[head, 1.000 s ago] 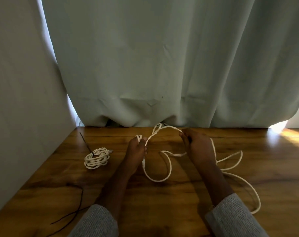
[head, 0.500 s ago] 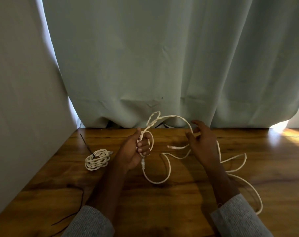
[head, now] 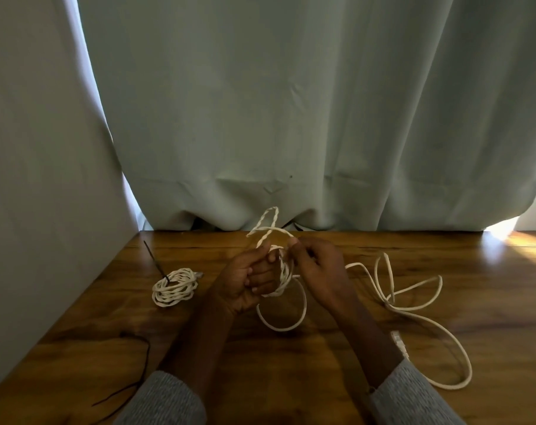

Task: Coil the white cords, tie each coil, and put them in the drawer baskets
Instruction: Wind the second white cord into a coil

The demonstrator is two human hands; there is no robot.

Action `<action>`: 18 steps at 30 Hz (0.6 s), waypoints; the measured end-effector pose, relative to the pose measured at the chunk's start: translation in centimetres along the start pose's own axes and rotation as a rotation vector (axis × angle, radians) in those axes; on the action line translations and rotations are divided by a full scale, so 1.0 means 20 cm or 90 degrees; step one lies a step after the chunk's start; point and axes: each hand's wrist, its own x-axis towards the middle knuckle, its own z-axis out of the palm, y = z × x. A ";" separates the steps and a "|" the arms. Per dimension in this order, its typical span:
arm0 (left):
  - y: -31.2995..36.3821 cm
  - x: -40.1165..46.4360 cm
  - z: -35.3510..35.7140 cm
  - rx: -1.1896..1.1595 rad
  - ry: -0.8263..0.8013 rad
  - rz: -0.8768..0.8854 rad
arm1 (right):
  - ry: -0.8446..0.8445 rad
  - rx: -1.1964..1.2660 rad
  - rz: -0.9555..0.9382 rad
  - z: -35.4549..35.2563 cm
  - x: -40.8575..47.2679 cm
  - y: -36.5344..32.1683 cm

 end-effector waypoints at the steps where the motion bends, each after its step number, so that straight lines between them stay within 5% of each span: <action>1: 0.00 0.00 0.01 -0.012 -0.022 0.005 | 0.020 -0.002 0.004 0.00 0.00 0.00; 3: 0.01 0.00 0.01 -0.036 -0.068 0.008 | 0.012 0.010 0.026 0.00 0.00 0.01; 8: -0.01 0.01 -0.01 -0.050 -0.094 0.030 | -0.267 0.165 0.182 -0.01 0.00 -0.01; 13: -0.04 0.01 -0.02 0.100 0.100 0.072 | -0.222 0.354 0.297 0.01 -0.03 -0.06; 18: -0.06 0.01 -0.01 0.164 0.116 0.089 | -0.235 0.555 0.337 0.00 -0.03 -0.06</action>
